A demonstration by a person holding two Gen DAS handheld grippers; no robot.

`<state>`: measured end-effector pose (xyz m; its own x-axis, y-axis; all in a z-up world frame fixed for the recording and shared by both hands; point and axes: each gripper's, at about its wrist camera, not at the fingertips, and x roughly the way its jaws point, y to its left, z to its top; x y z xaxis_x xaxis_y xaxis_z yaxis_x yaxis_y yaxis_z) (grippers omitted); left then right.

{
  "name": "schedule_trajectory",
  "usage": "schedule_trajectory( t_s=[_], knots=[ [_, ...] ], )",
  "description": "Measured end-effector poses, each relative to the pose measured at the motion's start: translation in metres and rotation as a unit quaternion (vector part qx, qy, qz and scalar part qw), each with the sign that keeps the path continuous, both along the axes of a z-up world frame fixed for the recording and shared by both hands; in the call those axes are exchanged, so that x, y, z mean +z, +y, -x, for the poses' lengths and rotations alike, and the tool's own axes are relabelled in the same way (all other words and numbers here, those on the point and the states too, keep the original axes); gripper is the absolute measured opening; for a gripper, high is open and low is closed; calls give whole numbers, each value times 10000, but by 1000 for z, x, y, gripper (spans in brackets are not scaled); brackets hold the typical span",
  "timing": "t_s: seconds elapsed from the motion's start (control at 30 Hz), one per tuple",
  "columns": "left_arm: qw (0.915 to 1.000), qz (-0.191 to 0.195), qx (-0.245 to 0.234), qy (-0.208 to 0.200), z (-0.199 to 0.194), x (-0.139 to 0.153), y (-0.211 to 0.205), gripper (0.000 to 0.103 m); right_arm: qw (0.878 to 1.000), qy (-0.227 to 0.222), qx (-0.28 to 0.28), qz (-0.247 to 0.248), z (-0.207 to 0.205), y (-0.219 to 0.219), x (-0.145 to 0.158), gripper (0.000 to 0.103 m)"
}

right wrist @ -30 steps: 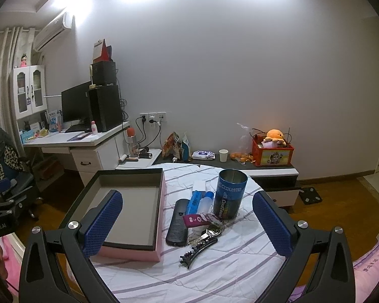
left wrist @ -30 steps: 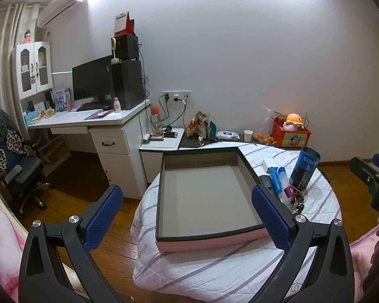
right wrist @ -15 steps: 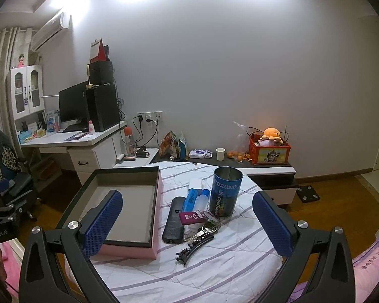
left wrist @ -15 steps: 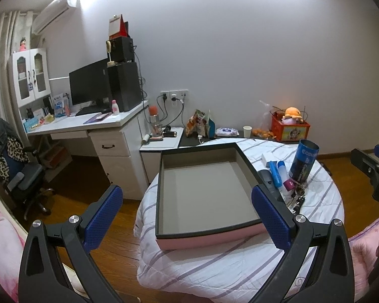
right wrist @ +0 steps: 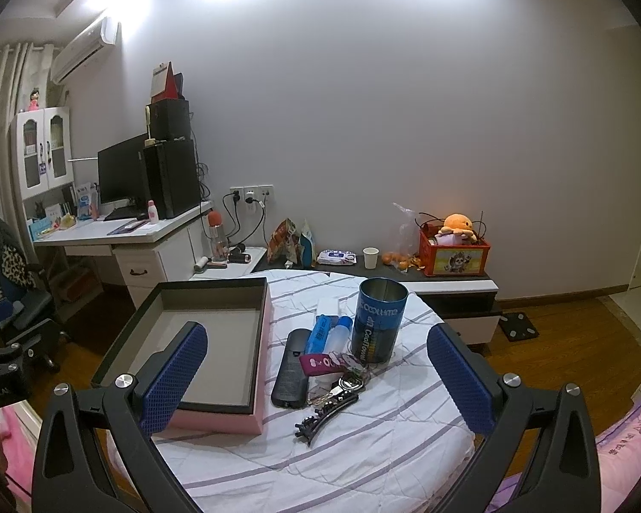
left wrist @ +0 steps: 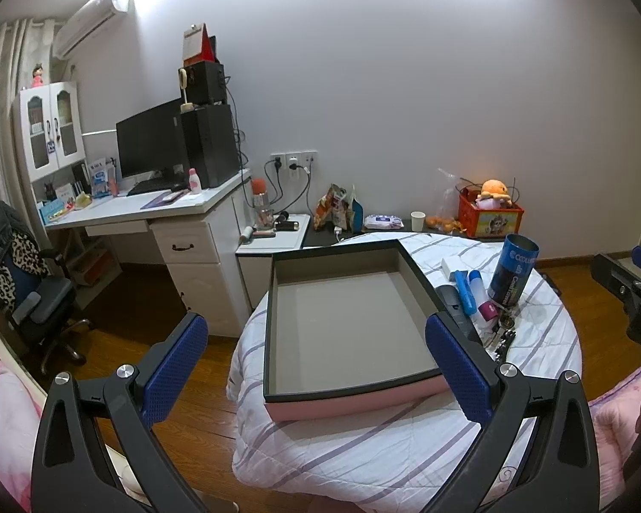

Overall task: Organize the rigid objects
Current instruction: 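Move both tools toward the bed, right tool approaching the blue can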

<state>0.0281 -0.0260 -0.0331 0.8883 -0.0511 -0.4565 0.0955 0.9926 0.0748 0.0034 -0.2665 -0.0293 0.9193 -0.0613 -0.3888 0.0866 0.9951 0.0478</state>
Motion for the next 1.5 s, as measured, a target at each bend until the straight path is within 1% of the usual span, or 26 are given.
schedule_trajectory(
  t_s=[0.37, 0.63, 0.9, 1.23, 1.5],
  knots=[
    [10000, 5, 49, 39, -1, -4, -1, 103, 10000, 31, -27, 17, -1, 0, -2, 103],
    [9999, -16, 31, 96, -7, -5, 4, 103, 9999, 158, -11, 38, -12, 0, -7, 103],
    [9999, -21, 35, 110, -11, -6, 4, 103, 9998, 175, -28, 29, -15, -1, -9, 103],
    [9996, -59, 97, 255, -27, -16, 3, 103, 9995, 316, -44, -6, -27, -5, -18, 103],
    [9987, -115, 257, 424, -43, -26, 9, 103, 9990, 444, -89, -42, -40, -11, -26, 103]
  ],
)
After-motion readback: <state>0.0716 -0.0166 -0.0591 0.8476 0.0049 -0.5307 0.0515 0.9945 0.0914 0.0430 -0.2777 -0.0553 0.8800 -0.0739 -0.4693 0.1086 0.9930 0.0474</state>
